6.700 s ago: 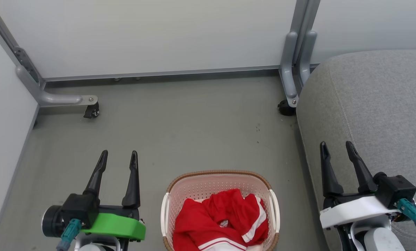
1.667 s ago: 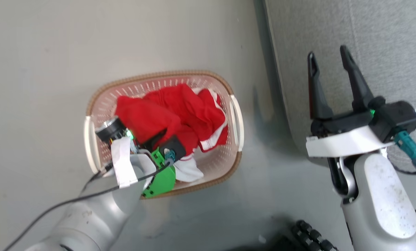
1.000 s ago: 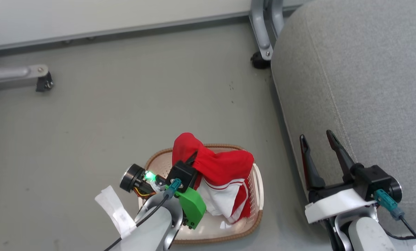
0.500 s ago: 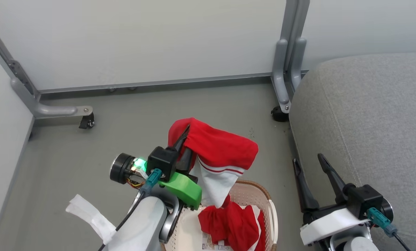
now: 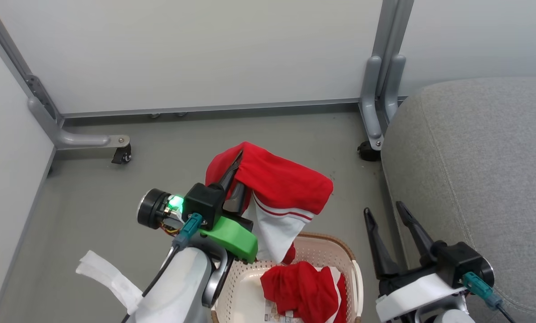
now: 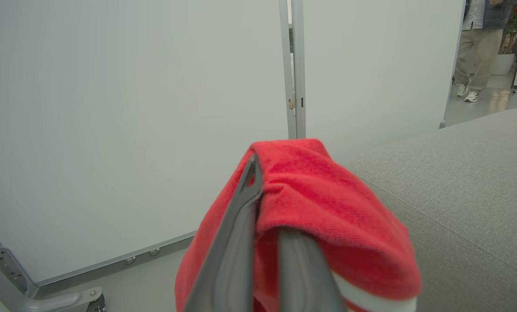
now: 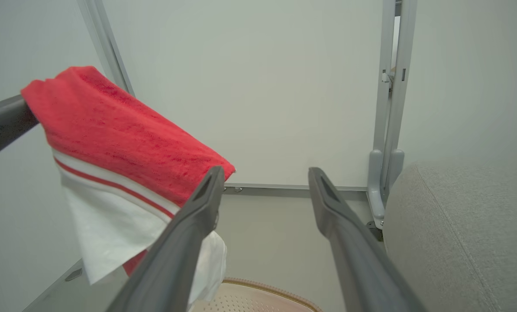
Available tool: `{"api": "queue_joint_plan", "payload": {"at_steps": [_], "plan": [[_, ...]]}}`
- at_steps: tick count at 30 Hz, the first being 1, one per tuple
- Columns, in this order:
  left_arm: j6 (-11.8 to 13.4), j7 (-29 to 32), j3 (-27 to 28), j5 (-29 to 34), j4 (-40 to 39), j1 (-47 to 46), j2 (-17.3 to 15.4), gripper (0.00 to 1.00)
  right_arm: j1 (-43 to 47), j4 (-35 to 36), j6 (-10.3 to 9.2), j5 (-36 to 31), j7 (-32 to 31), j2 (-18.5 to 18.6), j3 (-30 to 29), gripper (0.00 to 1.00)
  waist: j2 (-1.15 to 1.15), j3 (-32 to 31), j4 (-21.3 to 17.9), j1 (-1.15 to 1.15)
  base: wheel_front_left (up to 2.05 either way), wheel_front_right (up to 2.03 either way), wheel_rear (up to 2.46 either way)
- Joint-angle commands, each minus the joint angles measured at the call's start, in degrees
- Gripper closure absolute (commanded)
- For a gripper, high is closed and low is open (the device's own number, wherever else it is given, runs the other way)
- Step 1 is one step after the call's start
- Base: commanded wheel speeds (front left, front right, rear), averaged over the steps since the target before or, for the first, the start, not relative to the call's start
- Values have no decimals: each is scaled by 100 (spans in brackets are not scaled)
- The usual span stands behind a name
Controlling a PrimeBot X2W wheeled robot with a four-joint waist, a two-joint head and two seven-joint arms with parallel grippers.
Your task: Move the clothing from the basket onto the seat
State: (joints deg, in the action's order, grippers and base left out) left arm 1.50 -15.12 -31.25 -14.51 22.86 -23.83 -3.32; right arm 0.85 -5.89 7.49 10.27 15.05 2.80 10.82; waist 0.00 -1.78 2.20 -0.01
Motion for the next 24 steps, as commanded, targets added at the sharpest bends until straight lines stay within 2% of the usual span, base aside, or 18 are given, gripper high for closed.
{"api": "queue_joint_plan", "payload": {"at_steps": [1,6,11,16,24], "plan": [[-51,-5,22,18,-14,94,-3,100,-60,62,0,-5,19,17,114,0,0,17,14,1,0,0,0],[-202,-5,-66,83,54,81,13,100,-202,268,0,15,19,29,716,0,0,45,32,1,0,0,0],[-340,-6,-256,126,150,-6,29,100,-387,334,0,-40,19,227,1310,0,0,43,87,1,0,0,0],[-451,-5,-536,18,197,-101,40,100,-486,229,-1,-98,19,293,1514,0,0,21,165,1,0,0,0],[-503,37,-1146,-303,6,-186,42,100,-563,-367,-1,-266,19,245,1435,0,0,10,241,1,0,0,0]]}}
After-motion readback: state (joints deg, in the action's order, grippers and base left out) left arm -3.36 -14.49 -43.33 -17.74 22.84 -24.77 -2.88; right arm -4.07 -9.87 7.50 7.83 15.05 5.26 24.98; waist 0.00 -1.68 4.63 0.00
